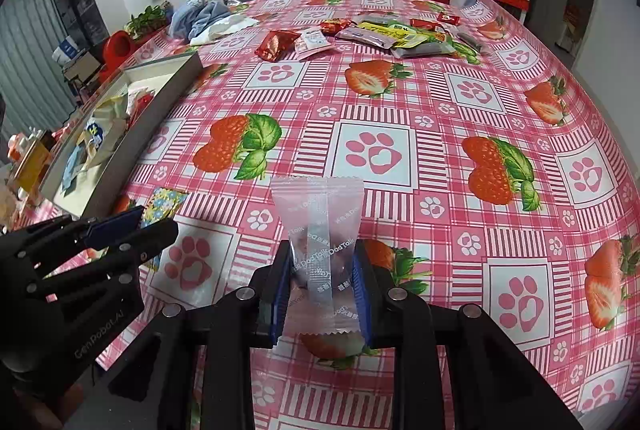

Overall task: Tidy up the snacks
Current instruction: 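Move the clear candy and flowered packet over the white tray with both grippers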

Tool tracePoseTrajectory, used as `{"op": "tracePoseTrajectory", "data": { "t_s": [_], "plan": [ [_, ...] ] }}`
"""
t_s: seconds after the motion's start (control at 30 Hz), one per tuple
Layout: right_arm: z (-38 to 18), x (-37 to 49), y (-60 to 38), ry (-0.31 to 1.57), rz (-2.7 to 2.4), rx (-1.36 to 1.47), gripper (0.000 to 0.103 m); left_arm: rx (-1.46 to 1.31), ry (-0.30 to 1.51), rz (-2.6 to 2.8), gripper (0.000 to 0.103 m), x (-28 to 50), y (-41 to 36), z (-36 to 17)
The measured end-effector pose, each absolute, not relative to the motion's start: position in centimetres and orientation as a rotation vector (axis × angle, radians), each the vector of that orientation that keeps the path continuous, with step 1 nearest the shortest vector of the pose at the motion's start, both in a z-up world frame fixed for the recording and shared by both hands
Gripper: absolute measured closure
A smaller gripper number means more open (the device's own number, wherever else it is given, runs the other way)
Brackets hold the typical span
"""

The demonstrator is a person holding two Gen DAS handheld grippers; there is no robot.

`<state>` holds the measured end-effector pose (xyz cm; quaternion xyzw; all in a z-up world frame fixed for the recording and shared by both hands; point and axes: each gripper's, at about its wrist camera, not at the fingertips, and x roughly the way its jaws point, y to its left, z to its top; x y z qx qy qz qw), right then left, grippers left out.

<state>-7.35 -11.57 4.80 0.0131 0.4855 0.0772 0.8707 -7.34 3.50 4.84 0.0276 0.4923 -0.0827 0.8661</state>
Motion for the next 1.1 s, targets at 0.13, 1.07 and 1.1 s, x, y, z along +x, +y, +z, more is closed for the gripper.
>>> {"op": "tracePoseTrajectory", "data": {
  "t_s": [0.13,1.07,1.1],
  "plan": [
    [5.6,-7.1,-11.1,0.992,0.151,0.033,0.074,0.033,1.017,-0.168,0.075,-7.5,4.7,5.6],
    [8.0,-5.6,-7.9,0.959,0.239,-0.012,0.074,-0.061,0.939,-0.099,0.075,-7.0,9.6,9.1],
    [8.4,-5.5,-7.6,0.951,0.25,-0.022,0.074,-0.071,0.937,-0.094,0.075,-6.9,10.1,9.2]
  ]
}}
